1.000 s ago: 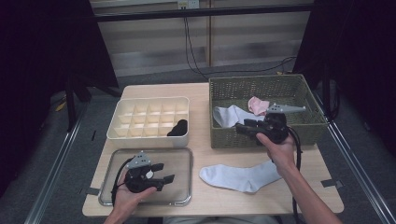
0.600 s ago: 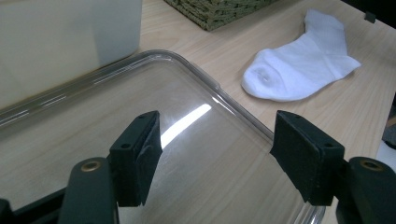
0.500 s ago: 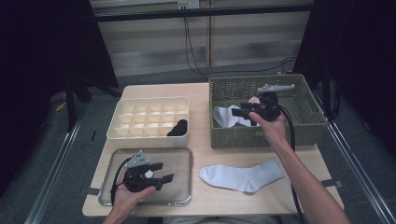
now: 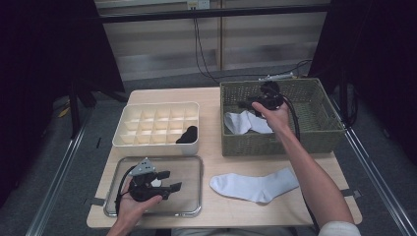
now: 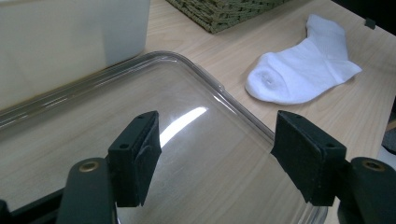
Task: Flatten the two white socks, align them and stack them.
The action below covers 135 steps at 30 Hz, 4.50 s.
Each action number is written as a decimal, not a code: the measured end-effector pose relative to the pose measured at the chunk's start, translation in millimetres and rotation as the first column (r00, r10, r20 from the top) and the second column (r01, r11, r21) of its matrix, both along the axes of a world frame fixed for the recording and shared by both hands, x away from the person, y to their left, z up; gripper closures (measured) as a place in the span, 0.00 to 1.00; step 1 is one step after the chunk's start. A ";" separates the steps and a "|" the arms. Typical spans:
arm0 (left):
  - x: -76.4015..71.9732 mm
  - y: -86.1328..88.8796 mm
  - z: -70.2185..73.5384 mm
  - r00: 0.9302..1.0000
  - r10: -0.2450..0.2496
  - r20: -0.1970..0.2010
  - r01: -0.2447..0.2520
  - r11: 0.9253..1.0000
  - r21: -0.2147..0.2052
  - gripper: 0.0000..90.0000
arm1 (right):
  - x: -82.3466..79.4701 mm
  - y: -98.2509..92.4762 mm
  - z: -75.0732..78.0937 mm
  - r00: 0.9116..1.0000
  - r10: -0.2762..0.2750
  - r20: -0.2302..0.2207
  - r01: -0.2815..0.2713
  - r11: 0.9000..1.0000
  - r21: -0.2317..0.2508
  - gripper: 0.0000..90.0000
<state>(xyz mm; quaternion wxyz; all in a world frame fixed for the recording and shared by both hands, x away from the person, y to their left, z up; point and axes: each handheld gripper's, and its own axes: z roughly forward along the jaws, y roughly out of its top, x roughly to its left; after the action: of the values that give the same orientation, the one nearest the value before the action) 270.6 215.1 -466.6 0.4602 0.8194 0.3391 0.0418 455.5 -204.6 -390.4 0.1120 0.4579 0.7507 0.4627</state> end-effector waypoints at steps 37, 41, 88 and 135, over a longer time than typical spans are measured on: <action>-0.3 1.7 -0.1 1.000 0.005 0.009 -0.005 1.000 -0.008 0.34 | 70.2 32.3 -64.8 0.937 -0.015 -0.350 -0.081 0.963 -0.258 0.59; -0.1 1.6 -0.3 1.000 0.003 0.010 -0.003 1.000 -0.004 0.34 | 71.3 27.9 -66.1 0.928 -0.045 -0.369 -0.057 0.964 -0.261 0.70; -0.9 3.7 3.5 0.999 0.002 0.037 -0.002 1.000 0.005 0.33 | 21.4 -18.4 -0.4 0.995 -0.005 -0.101 0.016 0.994 0.110 0.98; -1.0 0.8 1.9 0.999 0.004 0.039 -0.004 1.000 0.015 0.33 | -31.7 -38.7 52.6 0.991 -0.069 0.111 0.035 0.959 0.282 0.98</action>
<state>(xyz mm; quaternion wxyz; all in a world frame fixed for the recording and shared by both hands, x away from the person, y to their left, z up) 269.6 215.9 -464.7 0.4605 0.8212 0.3313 0.0613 423.8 -243.3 -337.9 0.1032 0.4602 0.6574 0.5877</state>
